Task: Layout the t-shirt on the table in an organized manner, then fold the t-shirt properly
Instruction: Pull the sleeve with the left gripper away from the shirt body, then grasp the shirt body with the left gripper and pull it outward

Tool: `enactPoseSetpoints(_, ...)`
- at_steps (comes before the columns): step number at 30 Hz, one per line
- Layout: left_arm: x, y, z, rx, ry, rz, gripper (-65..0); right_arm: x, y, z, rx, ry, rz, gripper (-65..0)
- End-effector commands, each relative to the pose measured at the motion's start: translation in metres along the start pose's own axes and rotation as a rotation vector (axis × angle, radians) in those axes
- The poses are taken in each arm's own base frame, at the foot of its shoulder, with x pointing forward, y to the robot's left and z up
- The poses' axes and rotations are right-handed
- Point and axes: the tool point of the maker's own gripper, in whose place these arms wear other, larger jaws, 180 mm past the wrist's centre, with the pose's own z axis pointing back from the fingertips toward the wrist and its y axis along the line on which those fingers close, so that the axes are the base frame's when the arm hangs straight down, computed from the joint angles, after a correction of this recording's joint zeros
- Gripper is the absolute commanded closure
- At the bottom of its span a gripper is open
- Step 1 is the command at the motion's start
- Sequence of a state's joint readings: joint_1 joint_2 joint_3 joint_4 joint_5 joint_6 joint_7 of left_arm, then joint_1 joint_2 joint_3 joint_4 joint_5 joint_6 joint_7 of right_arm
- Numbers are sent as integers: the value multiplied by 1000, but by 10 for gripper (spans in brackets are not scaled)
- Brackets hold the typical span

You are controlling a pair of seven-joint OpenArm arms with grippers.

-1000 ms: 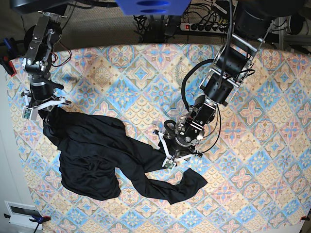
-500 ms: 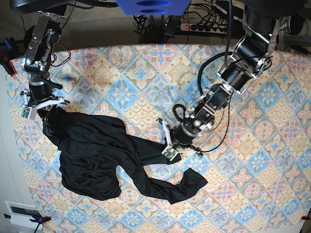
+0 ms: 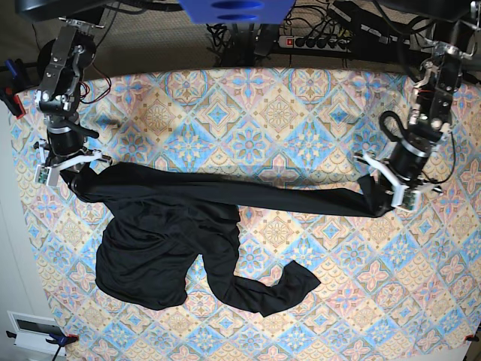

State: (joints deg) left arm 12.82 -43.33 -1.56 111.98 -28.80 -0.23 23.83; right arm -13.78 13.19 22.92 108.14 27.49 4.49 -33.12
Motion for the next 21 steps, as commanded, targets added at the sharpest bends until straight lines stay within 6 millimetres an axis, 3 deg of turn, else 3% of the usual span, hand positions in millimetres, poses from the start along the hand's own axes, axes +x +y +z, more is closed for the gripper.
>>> enactPoseSetpoints(1, 22, 22, 11, 46, -62, -4, 0, 18, 0, 1, 7, -60, 11, 0)
enactPoseSetpoints(6, 45, 92, 57, 175, -107, 117, 0, 27, 2, -2, 10, -83, 8, -1)
enactPoseSetpoints(11, 49, 127, 89, 252, -109, 166, 0, 29, 4, -1, 15, -78, 13, -1)
enactPoseSetpoints(14, 39, 131, 95, 269, -78, 163, 0, 30, 9, 3, 24, -64, 25, 0)
enactPoseSetpoints(16, 32, 129, 95, 266, -59, 167, 0, 14, 3, 9, 12, -15, 28, 0)
enactPoseSetpoints(18, 17, 112, 86, 226, -31, 199, 0, 1, 0, 15, 6, 17, 33, 0)
enactPoseSetpoints(21, 10, 83, 63, 154, -18, 175, 0, -17, -5, 23, -8, 65, 43, 0)
